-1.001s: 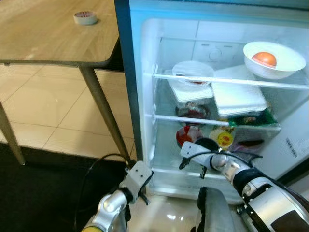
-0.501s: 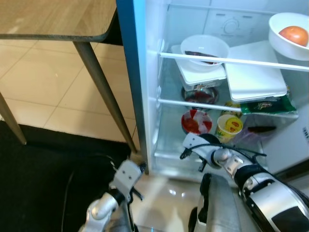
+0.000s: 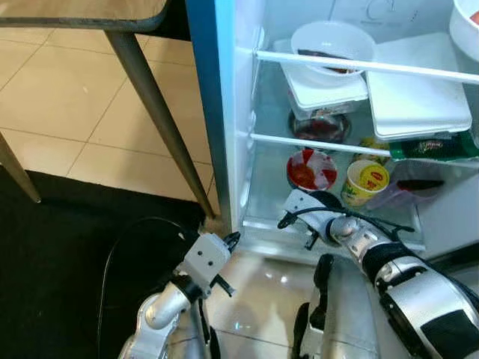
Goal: Restocking fridge
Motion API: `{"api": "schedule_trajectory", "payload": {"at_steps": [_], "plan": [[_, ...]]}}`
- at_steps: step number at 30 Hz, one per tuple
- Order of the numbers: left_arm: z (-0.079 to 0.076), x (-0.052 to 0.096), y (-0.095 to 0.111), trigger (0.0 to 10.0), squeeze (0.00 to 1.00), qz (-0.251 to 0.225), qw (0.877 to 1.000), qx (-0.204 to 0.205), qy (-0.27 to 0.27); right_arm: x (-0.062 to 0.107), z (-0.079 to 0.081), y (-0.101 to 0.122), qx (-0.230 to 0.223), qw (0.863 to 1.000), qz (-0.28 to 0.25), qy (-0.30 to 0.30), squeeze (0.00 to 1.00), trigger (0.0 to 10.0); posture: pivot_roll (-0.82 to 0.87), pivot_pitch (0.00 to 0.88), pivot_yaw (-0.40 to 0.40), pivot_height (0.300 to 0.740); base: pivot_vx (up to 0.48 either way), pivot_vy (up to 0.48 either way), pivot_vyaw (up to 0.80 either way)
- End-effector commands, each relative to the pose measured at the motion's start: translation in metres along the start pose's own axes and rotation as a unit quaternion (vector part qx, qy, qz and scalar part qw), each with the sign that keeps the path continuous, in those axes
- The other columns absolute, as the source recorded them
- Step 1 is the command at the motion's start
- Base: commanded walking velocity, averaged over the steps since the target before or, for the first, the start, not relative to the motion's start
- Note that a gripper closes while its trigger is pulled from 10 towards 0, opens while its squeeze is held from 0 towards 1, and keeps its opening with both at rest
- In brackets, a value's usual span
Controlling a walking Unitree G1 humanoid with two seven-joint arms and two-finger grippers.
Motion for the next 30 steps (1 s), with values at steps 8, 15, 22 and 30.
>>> {"api": "schedule_trajectory", "payload": {"at_steps": [8,15,22,30], "plan": [[-0.013,0.008,0.003,10.0,0.00,0.022,1.000,0.011,-0.009,0.004,-0.020,0.008,-0.015,0.999,-0.007,-0.032,0.00,10.0,0.23,0.429,-0.046,0.485,0.000,0.000,0.00],[-0.015,0.009,0.007,10.0,0.00,0.026,1.000,0.012,-0.010,0.007,-0.032,0.015,-0.015,0.999,-0.015,-0.049,0.00,10.0,0.24,0.438,-0.047,0.485,0.000,0.000,0.00],[-0.019,0.009,0.012,10.0,0.00,0.028,0.999,0.015,-0.011,0.008,-0.038,0.018,-0.004,0.998,-0.017,-0.058,0.00,10.0,0.24,0.450,-0.051,0.485,0.000,0.000,0.00],[-0.020,0.009,0.016,10.0,0.00,0.026,0.999,0.017,-0.010,0.011,-0.048,0.019,0.000,0.996,-0.015,-0.083,0.94,10.0,0.25,0.454,-0.046,0.485,0.000,0.000,0.00]]}}
Point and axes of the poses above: a point about 5 cm out from each wrist's last joint towards the gripper, its own x axis pointing back from the gripper into the wrist, its own y axis along the axis of the wrist's last joint, z = x × y, the point moved 5 cm from there along -x, pointing out of the wrist towards the gripper, and after that the axes turned 15 degrees about x, right-handed, at the moved point
